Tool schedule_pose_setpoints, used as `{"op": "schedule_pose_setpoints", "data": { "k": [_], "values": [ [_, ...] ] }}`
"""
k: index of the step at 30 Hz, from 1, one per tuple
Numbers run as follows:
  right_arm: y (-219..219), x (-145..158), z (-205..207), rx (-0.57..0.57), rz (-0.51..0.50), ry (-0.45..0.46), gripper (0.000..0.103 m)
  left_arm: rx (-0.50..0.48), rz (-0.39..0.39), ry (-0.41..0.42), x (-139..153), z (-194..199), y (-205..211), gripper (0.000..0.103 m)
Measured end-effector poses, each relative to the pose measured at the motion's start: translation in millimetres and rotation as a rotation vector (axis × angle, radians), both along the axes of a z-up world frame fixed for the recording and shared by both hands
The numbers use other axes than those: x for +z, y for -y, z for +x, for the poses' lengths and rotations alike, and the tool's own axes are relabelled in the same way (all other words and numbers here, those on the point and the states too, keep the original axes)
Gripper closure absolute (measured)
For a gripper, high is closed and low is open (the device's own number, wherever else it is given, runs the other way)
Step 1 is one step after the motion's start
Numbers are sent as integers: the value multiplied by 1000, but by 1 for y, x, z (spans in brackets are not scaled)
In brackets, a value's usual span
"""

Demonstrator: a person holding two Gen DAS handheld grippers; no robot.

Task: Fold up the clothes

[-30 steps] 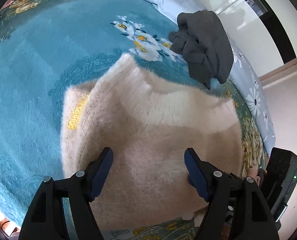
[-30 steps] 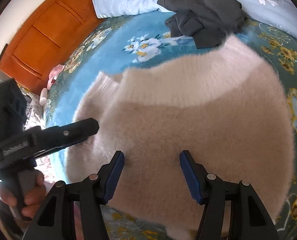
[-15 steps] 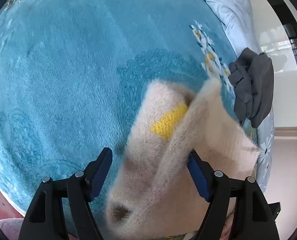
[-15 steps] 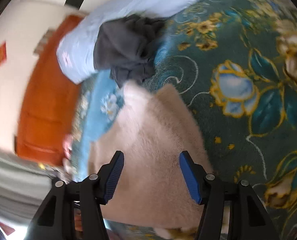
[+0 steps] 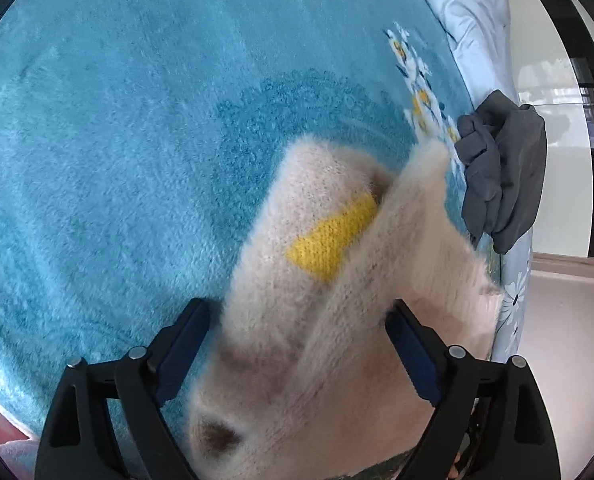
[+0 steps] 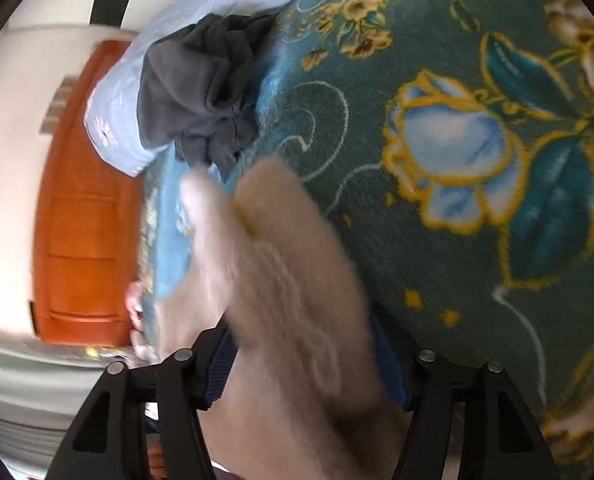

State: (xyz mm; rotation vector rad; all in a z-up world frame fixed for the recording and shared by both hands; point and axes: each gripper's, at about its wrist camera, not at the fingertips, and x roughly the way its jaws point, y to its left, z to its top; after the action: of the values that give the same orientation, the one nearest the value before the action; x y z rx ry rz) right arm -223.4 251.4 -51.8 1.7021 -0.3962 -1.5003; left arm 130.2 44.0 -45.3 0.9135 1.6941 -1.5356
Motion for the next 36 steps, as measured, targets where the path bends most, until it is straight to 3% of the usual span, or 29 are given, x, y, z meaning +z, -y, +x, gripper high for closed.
{"op": "schedule_pose_setpoints", "data": {
  "k": [5, 7, 11, 14, 18, 25, 29, 33, 36],
  "values": [
    [3, -2, 3, 37, -32, 22, 39, 36, 6, -62, 4, 8, -1, 16],
    [1, -1, 8, 72, -37, 4, 41, 37, -2, -90, 7, 9, -2, 29],
    [-1, -12, 5, 31, -34, 51, 41, 23, -15, -46, 7, 7, -5, 38],
    [6, -11, 6, 3, -4, 52, 42, 24, -43, -38, 13, 7, -8, 52],
    [12, 5, 13, 15, 22, 1, 61, 9, -105, -29, 26, 10, -13, 67],
    [17, 76, 30, 66, -63, -114, 69, 0, -189, -117, 56, 7, -20, 74],
    [-10, 129, 34, 57, -151, -164, 70, -30, -270, -213, 99, 0, -31, 75],
    [-60, 190, 27, -9, -240, -255, 70, -174, -383, -305, 156, -46, -56, 75],
    [-129, 237, 19, -102, -282, -345, 70, -315, -457, -370, 195, -91, -87, 75]
  ]
}}
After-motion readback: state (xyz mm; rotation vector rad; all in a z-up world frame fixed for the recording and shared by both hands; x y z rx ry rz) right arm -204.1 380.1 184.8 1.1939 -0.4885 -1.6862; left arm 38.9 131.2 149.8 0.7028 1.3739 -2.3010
